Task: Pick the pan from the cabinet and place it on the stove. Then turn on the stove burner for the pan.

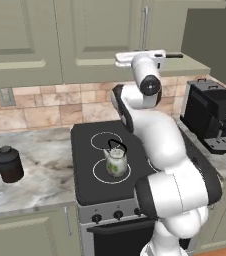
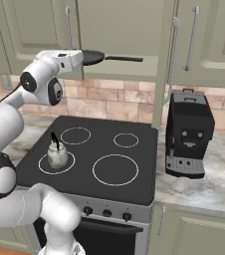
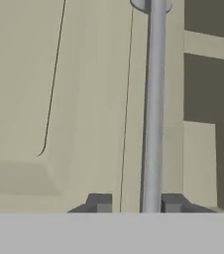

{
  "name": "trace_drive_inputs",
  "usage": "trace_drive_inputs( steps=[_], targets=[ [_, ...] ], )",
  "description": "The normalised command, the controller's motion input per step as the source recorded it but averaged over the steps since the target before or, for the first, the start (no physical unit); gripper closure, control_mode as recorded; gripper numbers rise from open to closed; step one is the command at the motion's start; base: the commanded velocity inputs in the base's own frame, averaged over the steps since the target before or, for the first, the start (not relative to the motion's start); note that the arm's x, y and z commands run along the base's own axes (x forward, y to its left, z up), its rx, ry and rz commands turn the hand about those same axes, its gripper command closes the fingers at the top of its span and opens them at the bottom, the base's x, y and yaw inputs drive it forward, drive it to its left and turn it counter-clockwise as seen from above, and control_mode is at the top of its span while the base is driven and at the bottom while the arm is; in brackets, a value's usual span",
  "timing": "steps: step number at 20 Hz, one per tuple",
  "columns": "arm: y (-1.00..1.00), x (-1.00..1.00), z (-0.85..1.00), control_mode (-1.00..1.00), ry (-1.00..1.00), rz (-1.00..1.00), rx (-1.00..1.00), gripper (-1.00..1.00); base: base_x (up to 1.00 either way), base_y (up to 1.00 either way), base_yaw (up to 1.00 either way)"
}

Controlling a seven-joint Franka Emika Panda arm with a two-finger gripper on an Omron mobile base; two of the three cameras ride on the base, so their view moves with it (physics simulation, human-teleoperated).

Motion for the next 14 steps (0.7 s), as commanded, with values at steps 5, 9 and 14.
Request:
trace_drive_inputs(
  steps=[5, 9, 14],
  targets=[
    [0.33, -0.65, 0.04, -1.0, 0.0, 0.29, 0.0, 1.0, 0.0, 0.0, 0.0],
    [0.38, -0.75, 0.18, -1.0, -0.01, 0.25, 0.0, 1.0, 0.0, 0.0, 0.0],
    [0.36, -0.83, 0.34, -1.0, -0.04, 0.2, 0.0, 1.0, 0.0, 0.0, 0.0]
  ],
)
